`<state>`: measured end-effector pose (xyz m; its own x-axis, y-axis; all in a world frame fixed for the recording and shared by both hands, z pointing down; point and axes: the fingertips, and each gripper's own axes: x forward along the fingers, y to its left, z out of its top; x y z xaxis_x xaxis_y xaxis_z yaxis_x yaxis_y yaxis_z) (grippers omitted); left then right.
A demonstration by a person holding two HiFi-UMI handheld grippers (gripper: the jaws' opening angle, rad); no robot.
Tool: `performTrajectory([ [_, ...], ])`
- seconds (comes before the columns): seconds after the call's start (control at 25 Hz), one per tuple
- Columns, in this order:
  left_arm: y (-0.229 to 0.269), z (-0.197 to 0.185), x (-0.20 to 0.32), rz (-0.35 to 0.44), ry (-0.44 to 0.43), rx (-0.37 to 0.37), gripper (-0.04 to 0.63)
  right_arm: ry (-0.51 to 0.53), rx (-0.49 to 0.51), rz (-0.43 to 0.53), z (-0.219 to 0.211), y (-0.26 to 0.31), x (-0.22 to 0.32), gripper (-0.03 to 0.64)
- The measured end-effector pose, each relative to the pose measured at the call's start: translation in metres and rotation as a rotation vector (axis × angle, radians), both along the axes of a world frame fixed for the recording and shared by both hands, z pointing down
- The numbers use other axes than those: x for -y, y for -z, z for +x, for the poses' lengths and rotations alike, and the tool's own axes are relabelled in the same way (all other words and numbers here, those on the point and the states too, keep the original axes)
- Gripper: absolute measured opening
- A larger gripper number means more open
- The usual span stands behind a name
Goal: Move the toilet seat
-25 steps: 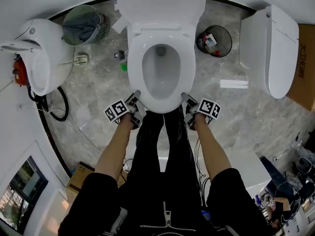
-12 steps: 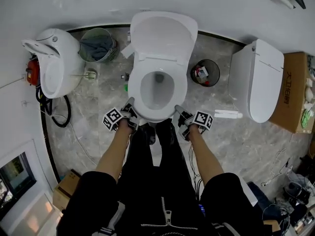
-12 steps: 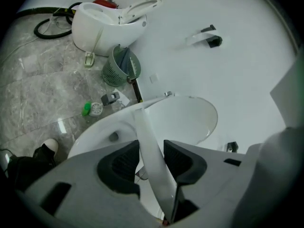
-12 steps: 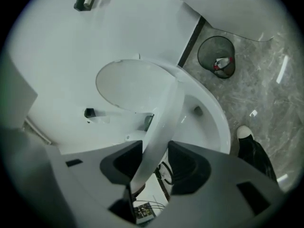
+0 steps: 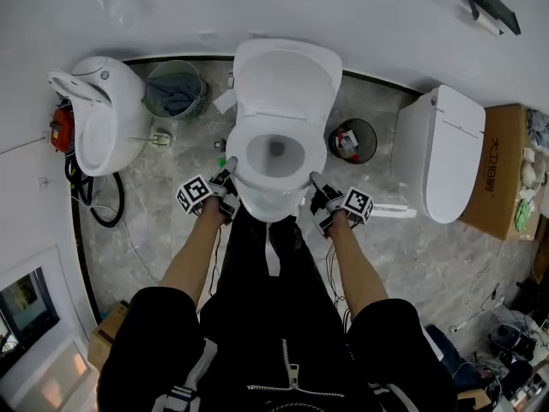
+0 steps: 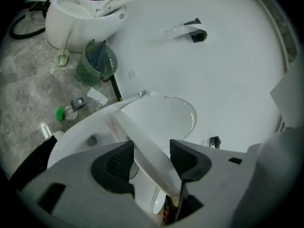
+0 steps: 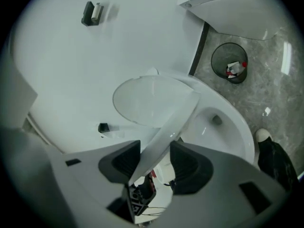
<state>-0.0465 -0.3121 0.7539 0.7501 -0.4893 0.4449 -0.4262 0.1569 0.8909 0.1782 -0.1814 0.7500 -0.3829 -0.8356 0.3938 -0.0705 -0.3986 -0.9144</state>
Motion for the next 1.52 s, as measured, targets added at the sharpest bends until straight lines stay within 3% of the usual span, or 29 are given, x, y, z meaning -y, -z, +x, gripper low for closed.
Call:
performTrajectory([
  [0.12, 0.018, 0.013, 0.020, 0.027, -0.037, -0.069, 0.245, -0.087, 0.021, 0.057, 0.015, 0.015, 0.021, 0.199],
  [0.32, 0.038, 0.031, 0.053, 0.045, -0.076, -0.140, 0.249, -0.246, 0.051, 0.068, 0.034, 0.033, 0.052, 0.193],
  [0.76, 0.057, 0.062, 0.119, 0.012, -0.008, -0.241, 0.218, -0.444, 0.084, 0.109, 0.072, 0.049, 0.119, 0.179],
  [1.12, 0.058, 0.087, 0.166, -0.020, 0.044, -0.252, 0.209, -0.535, 0.075, 0.081, 0.099, 0.051, 0.165, 0.178],
  [1.28, 0.060, 0.094, 0.181, 0.010, 0.021, -0.259, 0.196, -0.575, 0.063, 0.059, 0.109, 0.052, 0.184, 0.181],
  [1.36, 0.063, 0.094, 0.180, 0.052, -0.023, -0.230, 0.130, -0.594, 0.061, 0.058, 0.116, 0.048, 0.191, 0.181],
  [1.52, 0.068, 0.086, 0.171, 0.175, -0.154, -0.081, 0.091, -0.607, 0.051, 0.053, 0.126, 0.043, 0.203, 0.183],
])
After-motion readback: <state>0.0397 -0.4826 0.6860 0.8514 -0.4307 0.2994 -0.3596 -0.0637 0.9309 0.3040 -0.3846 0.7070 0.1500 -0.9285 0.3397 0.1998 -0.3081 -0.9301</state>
